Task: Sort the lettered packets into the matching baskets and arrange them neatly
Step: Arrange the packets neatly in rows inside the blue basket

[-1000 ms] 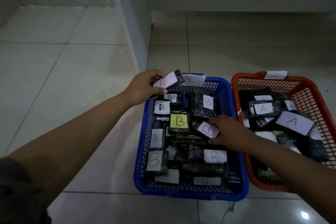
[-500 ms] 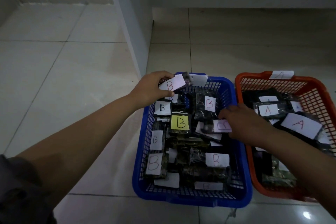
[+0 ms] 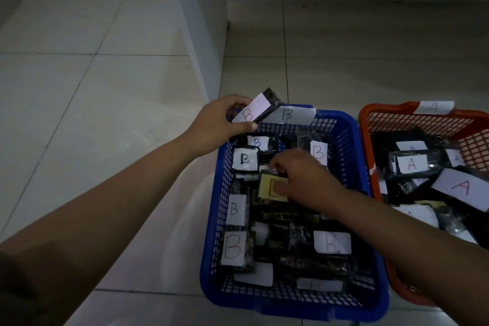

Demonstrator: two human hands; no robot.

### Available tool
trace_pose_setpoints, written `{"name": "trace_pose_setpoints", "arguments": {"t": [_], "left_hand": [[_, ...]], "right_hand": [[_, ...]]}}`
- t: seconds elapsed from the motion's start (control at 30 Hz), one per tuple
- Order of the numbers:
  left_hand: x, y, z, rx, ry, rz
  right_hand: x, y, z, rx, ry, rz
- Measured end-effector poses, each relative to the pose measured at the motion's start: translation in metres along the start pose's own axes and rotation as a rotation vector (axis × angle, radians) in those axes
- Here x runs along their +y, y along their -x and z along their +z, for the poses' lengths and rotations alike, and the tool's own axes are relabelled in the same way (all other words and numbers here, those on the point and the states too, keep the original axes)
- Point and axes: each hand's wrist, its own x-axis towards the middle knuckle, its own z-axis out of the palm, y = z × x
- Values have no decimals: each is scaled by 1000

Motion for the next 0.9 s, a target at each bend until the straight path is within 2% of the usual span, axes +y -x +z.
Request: {"name": "trace_pose_setpoints", "arguments": {"t": [0.07, 0.17, 0.23, 0.33, 0.47, 0.53, 0.6, 0.77, 0.9], "left_hand": [[-3, 0, -3, -4, 9, 2], [-7, -2, -6, -2, 19, -8], [-9, -2, -5, -7, 32, -12], [-10, 0, -1, -18, 60, -12], [-11, 0, 0, -33, 55, -7], [-13, 0, -3, -28, 28, 4], [-14, -2, -7, 0, 32, -9], [-16, -1, -12, 33, 53, -32], [-18, 5, -8, -1, 17, -29]], "right_hand": [[7, -10, -17, -23, -18, 28], [14, -14, -19, -207, -25, 56], [9, -6, -3, -261, 58, 45], [2, 8, 15, -183, 146, -15], [10, -1, -12, 46, -189, 55], [24, -16, -28, 132, -140, 94], [35, -32, -34, 150, -90, 132], [34, -47, -11, 48, -216, 100], [46, -42, -17, 89, -67, 81]]}}
